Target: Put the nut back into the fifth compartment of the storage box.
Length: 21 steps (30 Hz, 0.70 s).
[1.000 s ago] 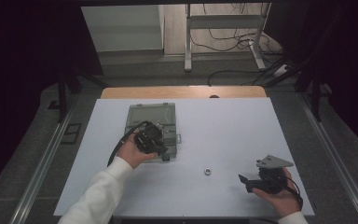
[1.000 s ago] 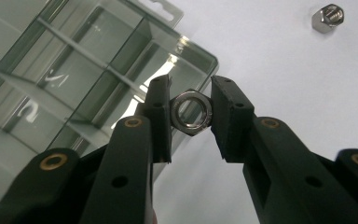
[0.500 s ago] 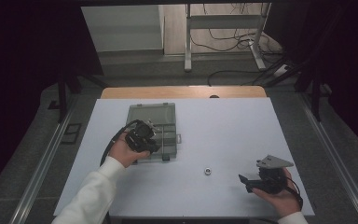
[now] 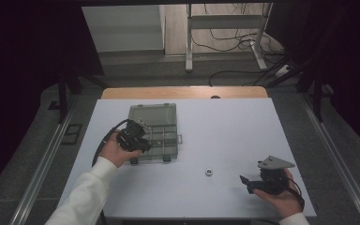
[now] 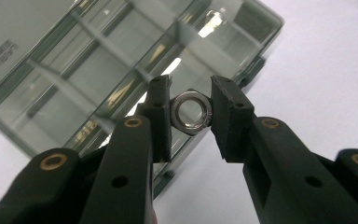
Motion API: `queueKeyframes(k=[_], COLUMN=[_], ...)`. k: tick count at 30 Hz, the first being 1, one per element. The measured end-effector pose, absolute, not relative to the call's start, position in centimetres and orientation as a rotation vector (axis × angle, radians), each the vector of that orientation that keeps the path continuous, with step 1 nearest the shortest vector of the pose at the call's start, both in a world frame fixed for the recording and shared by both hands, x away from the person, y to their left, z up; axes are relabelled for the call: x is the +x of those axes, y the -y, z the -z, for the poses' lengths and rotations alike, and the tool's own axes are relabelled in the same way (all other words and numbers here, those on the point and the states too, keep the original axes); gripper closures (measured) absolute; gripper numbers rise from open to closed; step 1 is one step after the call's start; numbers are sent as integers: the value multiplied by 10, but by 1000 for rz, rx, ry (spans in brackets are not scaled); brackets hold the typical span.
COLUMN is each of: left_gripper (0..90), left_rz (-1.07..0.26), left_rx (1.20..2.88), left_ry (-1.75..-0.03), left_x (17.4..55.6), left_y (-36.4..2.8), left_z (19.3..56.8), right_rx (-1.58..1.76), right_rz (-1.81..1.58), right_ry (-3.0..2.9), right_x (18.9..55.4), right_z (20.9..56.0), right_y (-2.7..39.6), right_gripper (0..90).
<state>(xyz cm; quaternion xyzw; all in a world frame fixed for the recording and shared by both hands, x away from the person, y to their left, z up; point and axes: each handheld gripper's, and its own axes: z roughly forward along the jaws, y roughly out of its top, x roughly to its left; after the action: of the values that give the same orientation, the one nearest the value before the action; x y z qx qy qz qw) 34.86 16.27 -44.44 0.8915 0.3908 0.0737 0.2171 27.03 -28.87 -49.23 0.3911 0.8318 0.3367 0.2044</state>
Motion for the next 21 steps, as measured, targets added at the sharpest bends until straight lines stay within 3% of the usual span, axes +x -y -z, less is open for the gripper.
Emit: queueKeyframes(k=[21], left_gripper=[699], left_rz=[-212], left_rx=[2422], left_ry=[-1262], left_x=[356], left_y=[-212], left_z=[464], right_rx=[1091], right_rz=[-929], right_ry=[-2324], right_x=[270], right_z=[493], right_y=[288], right_gripper=[122])
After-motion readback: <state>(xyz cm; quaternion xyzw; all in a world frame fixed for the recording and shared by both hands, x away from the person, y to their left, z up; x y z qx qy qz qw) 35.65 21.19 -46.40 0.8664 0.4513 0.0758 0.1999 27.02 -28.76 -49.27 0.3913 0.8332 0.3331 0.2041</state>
